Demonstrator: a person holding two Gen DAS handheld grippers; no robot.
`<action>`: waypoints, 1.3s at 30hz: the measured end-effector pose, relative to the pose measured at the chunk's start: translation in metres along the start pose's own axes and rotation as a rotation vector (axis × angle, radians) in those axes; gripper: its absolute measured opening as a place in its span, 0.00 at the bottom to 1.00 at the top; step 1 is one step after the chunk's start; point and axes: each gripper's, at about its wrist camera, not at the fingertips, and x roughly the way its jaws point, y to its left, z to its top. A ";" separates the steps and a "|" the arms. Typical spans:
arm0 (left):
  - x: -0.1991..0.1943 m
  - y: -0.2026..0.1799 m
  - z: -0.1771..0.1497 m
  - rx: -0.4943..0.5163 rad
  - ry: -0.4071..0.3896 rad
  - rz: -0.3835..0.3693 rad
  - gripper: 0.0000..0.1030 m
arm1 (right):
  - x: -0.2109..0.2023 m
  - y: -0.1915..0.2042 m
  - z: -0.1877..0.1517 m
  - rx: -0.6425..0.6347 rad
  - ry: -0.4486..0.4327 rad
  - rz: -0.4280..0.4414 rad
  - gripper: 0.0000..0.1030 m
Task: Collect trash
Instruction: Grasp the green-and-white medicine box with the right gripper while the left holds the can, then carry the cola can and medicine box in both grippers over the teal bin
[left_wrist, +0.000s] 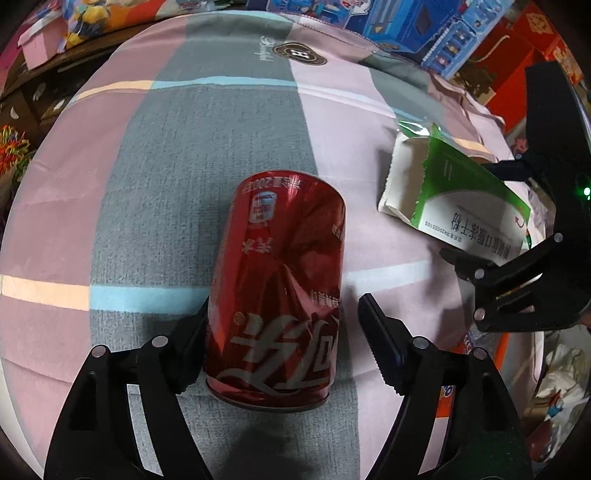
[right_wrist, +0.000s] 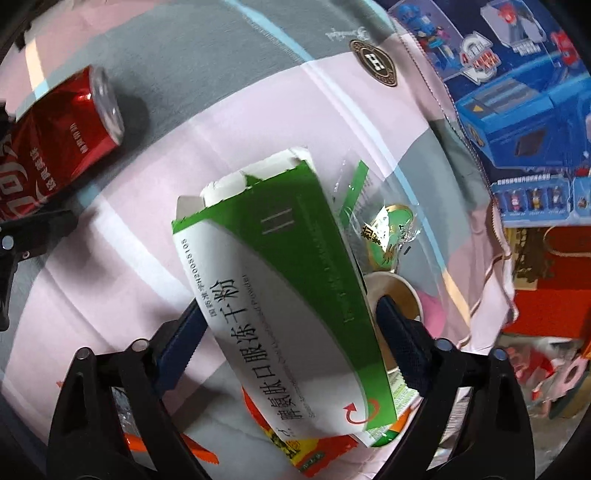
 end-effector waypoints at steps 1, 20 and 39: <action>0.001 0.000 0.001 0.000 -0.001 0.003 0.74 | 0.000 -0.002 -0.001 0.016 -0.007 0.016 0.77; -0.034 -0.038 0.003 0.034 -0.088 0.024 0.61 | -0.041 -0.033 -0.052 0.259 -0.131 0.142 0.76; -0.047 -0.219 0.004 0.325 -0.078 -0.133 0.61 | -0.067 -0.161 -0.273 0.926 -0.343 0.346 0.76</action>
